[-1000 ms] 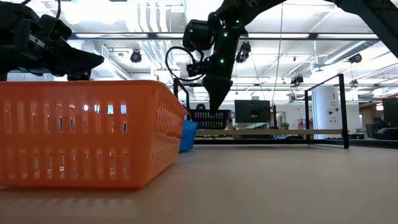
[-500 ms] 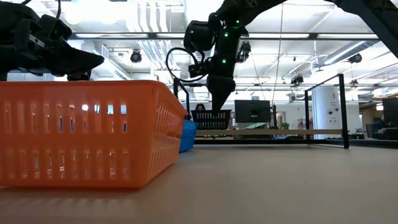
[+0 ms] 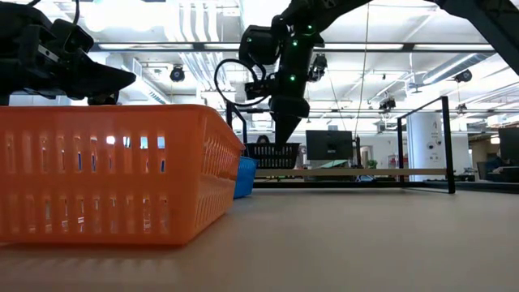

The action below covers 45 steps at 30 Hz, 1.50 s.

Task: Stack baskets on shelf by color
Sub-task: Put the middle left black basket on the shelf, then put the top right blue basket on the shelf

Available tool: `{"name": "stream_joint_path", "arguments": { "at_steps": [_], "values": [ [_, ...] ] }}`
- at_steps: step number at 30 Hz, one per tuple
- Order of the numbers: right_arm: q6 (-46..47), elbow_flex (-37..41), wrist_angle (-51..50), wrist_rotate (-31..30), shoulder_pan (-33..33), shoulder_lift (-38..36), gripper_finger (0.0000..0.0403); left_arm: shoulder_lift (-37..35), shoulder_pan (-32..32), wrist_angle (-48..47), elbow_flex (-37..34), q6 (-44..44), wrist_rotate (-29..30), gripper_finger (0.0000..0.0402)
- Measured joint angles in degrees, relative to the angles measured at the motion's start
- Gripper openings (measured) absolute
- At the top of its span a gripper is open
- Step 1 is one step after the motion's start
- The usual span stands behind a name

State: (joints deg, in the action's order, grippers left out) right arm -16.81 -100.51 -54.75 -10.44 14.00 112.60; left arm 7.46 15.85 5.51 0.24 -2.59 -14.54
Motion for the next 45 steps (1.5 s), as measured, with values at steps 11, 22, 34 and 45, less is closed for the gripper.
{"name": "stream_joint_path", "arguments": {
  "at_steps": [11,22,34,45],
  "values": [
    [0.27,0.02,0.13,-0.04,-0.14,-3.22,0.0129,-0.01,0.01,0.01,0.0,-0.01,-0.01,0.0],
    [13.88,0.81,3.89,0.52,-9.97,-9.6,0.0156,-0.02,0.01,0.01,0.01,-0.01,0.0,0.0],
    [23.5,6.01,28.26,5.71,-21.77,-2.36,0.0175,-0.02,0.0,0.01,0.0,0.0,0.0,0.0],
    [25.86,-4.67,22.52,6.44,-21.62,9.16,0.018,-0.02,-0.01,0.04,0.0,0.0,-0.01,0.0]
  ]
}}
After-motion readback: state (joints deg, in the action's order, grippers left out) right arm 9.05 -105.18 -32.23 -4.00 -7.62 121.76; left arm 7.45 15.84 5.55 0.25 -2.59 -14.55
